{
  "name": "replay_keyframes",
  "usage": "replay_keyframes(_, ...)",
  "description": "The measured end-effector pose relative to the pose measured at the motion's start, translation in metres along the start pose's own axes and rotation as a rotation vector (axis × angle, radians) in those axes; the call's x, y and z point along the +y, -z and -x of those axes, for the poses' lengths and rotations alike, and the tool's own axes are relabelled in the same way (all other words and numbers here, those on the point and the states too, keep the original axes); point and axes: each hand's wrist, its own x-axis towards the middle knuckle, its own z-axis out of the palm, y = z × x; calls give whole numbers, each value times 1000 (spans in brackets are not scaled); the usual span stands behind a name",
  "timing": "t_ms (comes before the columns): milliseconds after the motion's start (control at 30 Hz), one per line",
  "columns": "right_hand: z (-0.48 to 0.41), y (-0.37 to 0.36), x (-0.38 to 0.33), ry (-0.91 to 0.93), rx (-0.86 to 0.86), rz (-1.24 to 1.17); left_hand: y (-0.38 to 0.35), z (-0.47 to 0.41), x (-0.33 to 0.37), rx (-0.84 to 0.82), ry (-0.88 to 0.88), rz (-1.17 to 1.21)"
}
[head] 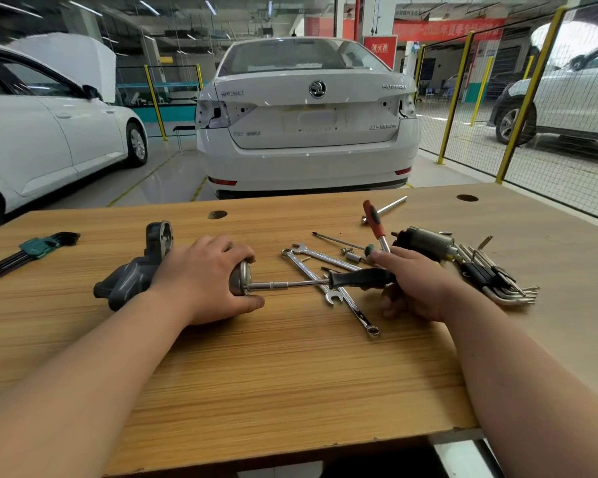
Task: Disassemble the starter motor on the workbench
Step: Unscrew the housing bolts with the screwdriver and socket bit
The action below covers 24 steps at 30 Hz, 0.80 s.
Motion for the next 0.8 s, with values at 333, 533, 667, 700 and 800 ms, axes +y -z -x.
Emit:
replay_keyframes(333, 1, -1, -2, -34, 44, 152, 0, 3, 0, 2, -8, -1)
replay_keyframes(533, 1, 0, -2, -110, -50, -468, -3, -4, -3, -22, 16, 11)
replay_keyframes(667, 0, -7, -1, -125, 2, -607, -4, -7, -3, -18, 28, 20)
replay_keyframes(700, -1, -9, -1, -103, 33, -535, -4, -7, -3, -20, 31, 20)
replay_keyframes(800, 0, -12, -1, 12, 135, -125, -3, -9, -2, -26, 41, 18)
